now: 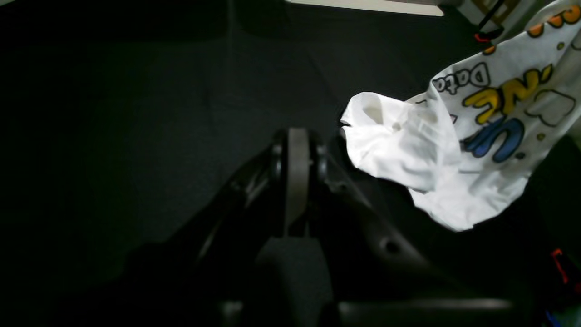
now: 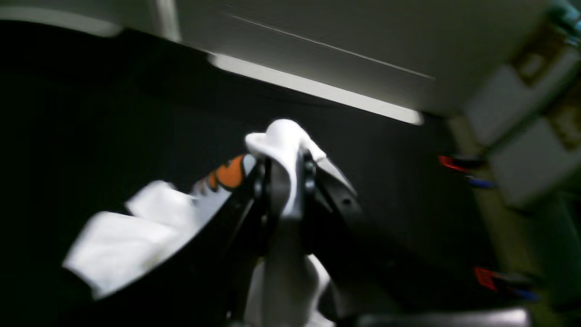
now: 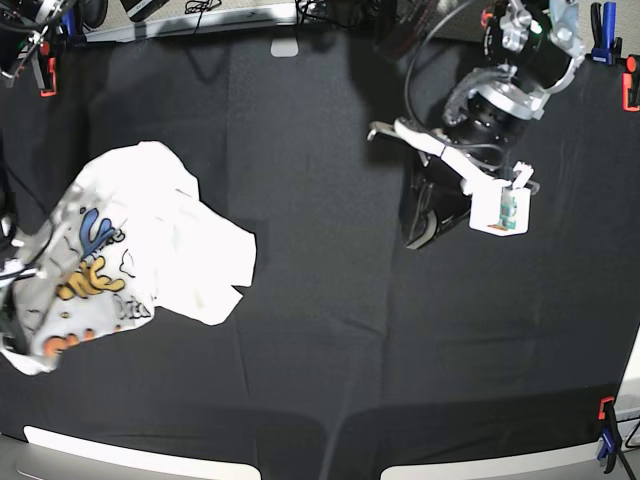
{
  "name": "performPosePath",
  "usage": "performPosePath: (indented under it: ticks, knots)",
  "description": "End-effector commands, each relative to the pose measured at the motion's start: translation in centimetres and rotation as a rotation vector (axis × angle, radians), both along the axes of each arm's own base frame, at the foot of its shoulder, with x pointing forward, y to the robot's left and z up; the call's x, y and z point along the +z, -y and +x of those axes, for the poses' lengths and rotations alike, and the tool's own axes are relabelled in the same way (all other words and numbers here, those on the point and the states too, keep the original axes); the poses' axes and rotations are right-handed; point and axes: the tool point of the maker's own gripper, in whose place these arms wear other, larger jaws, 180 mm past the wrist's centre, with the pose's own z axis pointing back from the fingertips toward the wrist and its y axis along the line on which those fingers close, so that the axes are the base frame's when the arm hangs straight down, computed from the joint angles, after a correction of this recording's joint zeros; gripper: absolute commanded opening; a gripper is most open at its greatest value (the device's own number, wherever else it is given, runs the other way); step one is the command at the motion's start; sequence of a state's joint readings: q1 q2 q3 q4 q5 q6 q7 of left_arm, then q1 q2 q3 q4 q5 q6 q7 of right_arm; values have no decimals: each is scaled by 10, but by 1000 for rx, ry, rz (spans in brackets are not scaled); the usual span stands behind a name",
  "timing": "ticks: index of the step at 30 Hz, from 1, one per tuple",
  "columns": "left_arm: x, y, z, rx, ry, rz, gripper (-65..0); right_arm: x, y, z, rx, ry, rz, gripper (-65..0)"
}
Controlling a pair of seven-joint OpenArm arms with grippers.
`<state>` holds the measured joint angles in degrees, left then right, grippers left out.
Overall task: Layout the t-shirt on the table in an organized manner, then fold the t-shirt properly
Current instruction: 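Lift the shirt and pull it away from the left gripper with the right gripper, then release the shirt with the right gripper and move the left gripper toward it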
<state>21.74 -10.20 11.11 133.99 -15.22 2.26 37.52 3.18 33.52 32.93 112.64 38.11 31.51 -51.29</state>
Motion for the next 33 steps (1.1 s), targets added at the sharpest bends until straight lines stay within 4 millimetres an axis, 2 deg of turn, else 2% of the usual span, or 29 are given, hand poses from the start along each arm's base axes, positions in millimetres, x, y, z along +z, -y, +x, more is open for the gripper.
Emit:
performPosePath:
  ticks: [1,8,9,11,13,16,20,23,27,31,33]
  knots:
    - [12,0,1,0,49,-3,-650,17,-12,2,52,50,5,-650]
    - [11,-4,2,12,56,28,-650,-14,-115,-7,468,-40,59,-650]
    - [11,-4,2,12,56,27,-650,-18,-121,-6,485,-54,47,-650]
    - [11,-4,2,11,56,28,-650,-26,-121,0,464,-76,-22,-650]
    - [11,-4,2,11,57,28,-650,-29,-101,9,367,-86,-89,-650]
    - [11,-4,2,12,58,28,-650,-27,-44,17,124,-116,-194,-650]
    - [15,0,4,-14,77,37,-650,-25,45,-6,-205,-236,-307,-650]
    - [21,11,6,-92,106,60,-650,-11,88,-28,-369,-201,-261,-650]
    - [28,17,8,-124,114,29,-650,-7,123,-58,-490,-199,-233,-650]
    - [31,20,8,-138,115,0,-650,-16,136,-80,-527,-229,-214,-641]
    - [32,22,7,-153,121,5,-650,-21,140,-89,-541,-253,-220,-505]
